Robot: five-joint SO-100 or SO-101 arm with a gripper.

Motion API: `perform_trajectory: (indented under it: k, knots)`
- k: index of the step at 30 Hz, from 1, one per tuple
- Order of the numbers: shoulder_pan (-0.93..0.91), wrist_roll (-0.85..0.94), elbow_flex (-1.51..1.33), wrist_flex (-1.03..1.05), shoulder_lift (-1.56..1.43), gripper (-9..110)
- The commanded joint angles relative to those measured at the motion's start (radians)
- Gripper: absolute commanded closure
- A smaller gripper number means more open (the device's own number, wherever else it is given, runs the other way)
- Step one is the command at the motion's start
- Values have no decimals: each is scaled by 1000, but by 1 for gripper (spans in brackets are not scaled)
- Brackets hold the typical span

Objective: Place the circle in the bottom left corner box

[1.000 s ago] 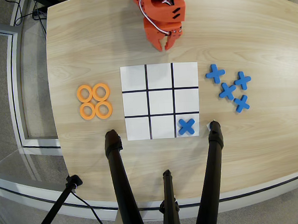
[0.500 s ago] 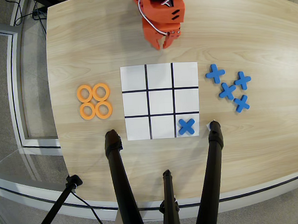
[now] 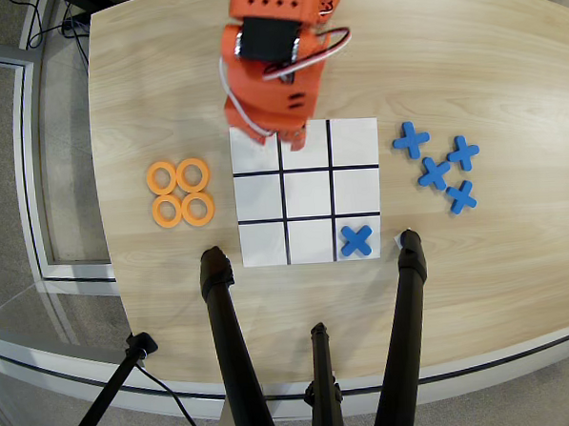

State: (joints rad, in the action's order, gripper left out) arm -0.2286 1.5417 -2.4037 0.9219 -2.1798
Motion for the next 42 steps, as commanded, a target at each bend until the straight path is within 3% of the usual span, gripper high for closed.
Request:
perform_trajectory:
  k: [1,14,42]
  knots:
    - [-49,12,120,-31,107,81]
    - [-193,46,417,-28,370,79]
    - [-327,132,577,-98,673,79]
